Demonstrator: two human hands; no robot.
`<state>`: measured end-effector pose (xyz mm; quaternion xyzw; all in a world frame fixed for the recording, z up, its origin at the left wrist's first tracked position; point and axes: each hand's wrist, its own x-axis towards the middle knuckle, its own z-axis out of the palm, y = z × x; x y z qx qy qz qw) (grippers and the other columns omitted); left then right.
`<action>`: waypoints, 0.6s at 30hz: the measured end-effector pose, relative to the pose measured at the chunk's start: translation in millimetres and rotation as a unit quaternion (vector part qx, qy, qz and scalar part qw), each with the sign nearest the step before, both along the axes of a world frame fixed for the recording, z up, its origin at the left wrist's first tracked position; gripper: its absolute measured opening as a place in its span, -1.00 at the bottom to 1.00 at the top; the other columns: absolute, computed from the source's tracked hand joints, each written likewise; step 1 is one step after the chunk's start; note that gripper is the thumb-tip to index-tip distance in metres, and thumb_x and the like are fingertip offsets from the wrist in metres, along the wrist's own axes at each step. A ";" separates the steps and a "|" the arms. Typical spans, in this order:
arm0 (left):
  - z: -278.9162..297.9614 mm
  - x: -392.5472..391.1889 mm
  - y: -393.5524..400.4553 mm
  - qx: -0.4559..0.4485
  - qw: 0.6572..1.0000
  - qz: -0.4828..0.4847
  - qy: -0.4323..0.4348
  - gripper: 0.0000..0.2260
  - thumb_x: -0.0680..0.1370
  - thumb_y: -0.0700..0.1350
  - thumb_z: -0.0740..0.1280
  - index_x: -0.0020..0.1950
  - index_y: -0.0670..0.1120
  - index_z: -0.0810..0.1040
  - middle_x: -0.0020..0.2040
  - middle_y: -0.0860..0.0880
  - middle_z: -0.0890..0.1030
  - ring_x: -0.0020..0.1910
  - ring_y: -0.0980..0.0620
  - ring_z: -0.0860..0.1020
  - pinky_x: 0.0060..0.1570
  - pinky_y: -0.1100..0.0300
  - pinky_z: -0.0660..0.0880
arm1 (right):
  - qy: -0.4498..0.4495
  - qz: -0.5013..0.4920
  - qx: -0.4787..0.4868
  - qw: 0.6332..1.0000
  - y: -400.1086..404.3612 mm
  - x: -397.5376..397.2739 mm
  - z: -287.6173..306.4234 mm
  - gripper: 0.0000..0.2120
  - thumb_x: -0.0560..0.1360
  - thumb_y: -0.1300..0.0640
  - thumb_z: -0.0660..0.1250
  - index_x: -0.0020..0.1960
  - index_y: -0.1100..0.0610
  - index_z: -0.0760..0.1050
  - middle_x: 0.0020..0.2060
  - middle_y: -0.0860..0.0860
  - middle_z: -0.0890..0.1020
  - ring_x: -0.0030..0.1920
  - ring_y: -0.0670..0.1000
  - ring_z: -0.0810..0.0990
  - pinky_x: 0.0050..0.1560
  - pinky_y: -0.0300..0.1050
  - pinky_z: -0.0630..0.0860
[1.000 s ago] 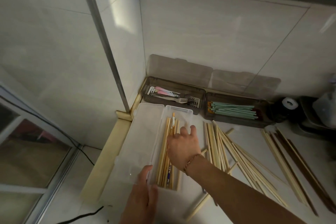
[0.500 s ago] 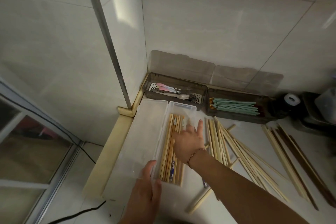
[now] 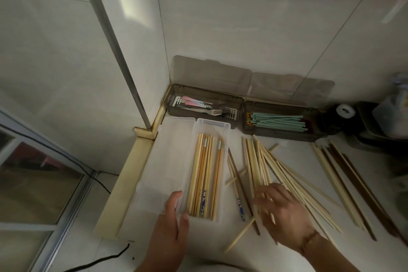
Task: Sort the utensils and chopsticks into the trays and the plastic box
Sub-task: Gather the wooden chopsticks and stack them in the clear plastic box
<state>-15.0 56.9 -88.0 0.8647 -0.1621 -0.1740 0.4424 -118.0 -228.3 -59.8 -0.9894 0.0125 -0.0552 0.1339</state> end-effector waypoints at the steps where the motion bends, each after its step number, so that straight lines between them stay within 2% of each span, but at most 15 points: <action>1: -0.9 -0.2 0.0 -0.002 1.000 0.000 -0.001 -0.56 0.59 0.08 0.14 0.30 0.51 0.05 0.10 0.19 0.42 0.01 0.56 0.33 0.10 0.22 0.31 | 0.016 0.019 -0.003 1.000 3.3 -4.3 -2.6 -0.69 0.30 0.07 0.41 0.03 -0.12 0.56 0.14 -0.11 0.52 0.20 0.02 0.44 0.06 -0.05 0.56; 3: -1.2 -0.3 -0.3 -0.007 1.000 -0.003 -0.001 -0.55 0.60 0.04 0.15 0.31 0.49 0.04 0.27 0.15 0.38 0.17 0.46 0.33 0.21 0.21 0.29 | 0.048 0.057 -0.020 0.997 11.7 -8.7 -9.7 -0.72 0.33 -0.06 0.37 0.04 -0.21 0.53 0.21 -0.11 0.48 0.27 0.04 0.40 0.23 -0.01 0.44; 4: -0.8 0.0 -0.9 -0.005 1.000 -0.005 -0.001 -0.53 0.61 0.02 0.15 0.31 0.50 0.03 0.32 0.14 0.34 0.25 0.34 0.34 0.25 0.20 0.28 | 0.053 0.068 -0.037 0.996 15.1 -9.5 -13.5 -0.76 0.35 -0.09 0.37 0.02 -0.22 0.53 0.22 -0.11 0.49 0.28 0.06 0.39 0.25 0.02 0.44; 6: -0.1 0.6 -1.4 0.007 1.000 -0.010 -0.002 -0.49 0.61 -0.01 0.16 0.29 0.53 0.00 0.33 0.15 0.32 0.30 0.19 0.34 0.28 0.16 0.28 | 0.051 0.068 -0.062 0.995 18.9 -9.6 -17.6 -0.82 0.35 -0.11 0.41 -0.05 -0.21 0.54 0.19 -0.10 0.53 0.26 0.09 0.40 0.19 0.06 0.50; 8: -0.1 0.6 -1.2 0.009 1.000 -0.012 -0.006 -0.49 0.61 -0.02 0.16 0.30 0.52 0.00 0.33 0.14 0.32 0.32 0.15 0.33 0.30 0.15 0.28 | 0.029 0.068 -0.064 0.995 19.7 -9.8 -17.7 -0.83 0.33 -0.08 0.46 -0.10 -0.17 0.57 0.13 -0.09 0.57 0.24 0.10 0.41 0.15 0.04 0.52; 11: 0.4 0.4 -1.6 0.011 1.000 -0.010 -0.014 -0.50 0.61 -0.01 0.16 0.31 0.51 0.00 0.34 0.14 0.31 0.33 0.19 0.30 0.30 0.18 0.24 | -0.030 0.103 -0.070 0.992 21.1 -12.4 -16.0 -0.89 0.41 0.00 0.42 -0.08 -0.11 0.55 0.10 -0.08 0.58 0.22 0.11 0.44 0.18 0.00 0.44; 14: 0.8 0.3 -2.5 0.016 1.000 -0.004 -0.019 -0.54 0.59 0.08 0.13 0.28 0.55 -0.01 0.23 0.18 0.35 0.10 0.50 0.31 0.17 0.22 0.28 | -0.075 0.131 -0.072 0.986 25.0 -14.5 -8.9 -0.89 0.44 0.08 0.43 -0.08 -0.06 0.53 0.06 -0.07 0.60 0.17 0.12 0.50 0.13 -0.02 0.42; 16: 0.7 -0.3 -2.4 0.015 1.000 -0.001 -0.013 -0.59 0.56 0.15 0.09 0.29 0.53 0.00 0.17 0.22 0.35 -0.01 0.58 0.26 0.11 0.23 0.29 | -0.097 0.140 -0.060 0.984 29.7 -14.0 1.2 -0.89 0.45 0.11 0.44 -0.08 -0.04 0.55 0.05 -0.07 0.60 0.13 0.11 0.53 0.09 -0.03 0.46; 18: 1.2 -0.7 -1.7 0.016 1.000 -0.002 -0.007 -0.63 0.56 0.21 0.05 0.29 0.52 0.00 0.08 0.29 0.35 -0.06 0.58 0.30 0.04 0.25 0.31 | -0.114 0.143 -0.042 0.982 35.5 -10.2 15.8 -0.90 0.45 0.14 0.44 -0.08 -0.02 0.57 0.02 -0.08 0.61 0.08 0.08 0.55 0.05 -0.05 0.47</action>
